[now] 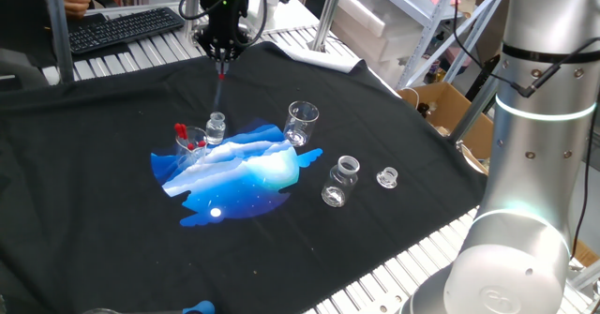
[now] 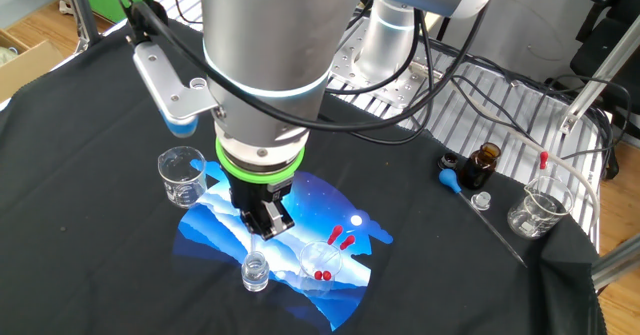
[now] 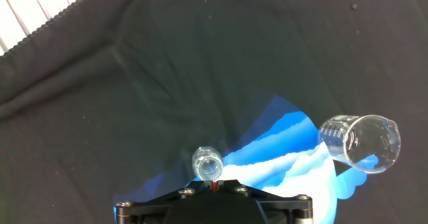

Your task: Transfer liquid using a dropper

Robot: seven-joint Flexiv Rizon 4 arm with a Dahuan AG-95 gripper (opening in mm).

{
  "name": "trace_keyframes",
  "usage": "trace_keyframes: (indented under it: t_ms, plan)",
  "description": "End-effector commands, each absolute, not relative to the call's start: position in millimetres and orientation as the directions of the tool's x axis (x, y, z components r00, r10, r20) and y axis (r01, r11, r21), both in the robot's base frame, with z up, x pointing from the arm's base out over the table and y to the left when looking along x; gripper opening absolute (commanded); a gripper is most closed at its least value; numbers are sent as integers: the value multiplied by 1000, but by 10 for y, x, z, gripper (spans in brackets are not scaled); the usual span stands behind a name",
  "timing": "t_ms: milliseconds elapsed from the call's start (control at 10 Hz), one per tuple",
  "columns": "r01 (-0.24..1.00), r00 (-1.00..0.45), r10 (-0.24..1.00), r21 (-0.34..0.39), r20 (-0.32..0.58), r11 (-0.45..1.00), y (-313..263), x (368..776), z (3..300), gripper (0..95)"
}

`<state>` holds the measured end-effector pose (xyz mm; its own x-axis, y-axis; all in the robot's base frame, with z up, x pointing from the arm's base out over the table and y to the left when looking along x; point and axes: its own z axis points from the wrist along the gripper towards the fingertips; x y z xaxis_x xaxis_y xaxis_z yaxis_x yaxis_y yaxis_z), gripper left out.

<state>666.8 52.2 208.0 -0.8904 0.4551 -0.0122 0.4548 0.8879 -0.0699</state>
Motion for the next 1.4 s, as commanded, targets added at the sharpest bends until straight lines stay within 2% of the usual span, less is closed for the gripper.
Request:
trace_keyframes:
  t_ms: [100,1400]
  plan:
    - [455,-890,455,-67,-13,888,521,6663,2073,0]
    - [456,-890,454,-29,-40,890,530,6653,1850,0]
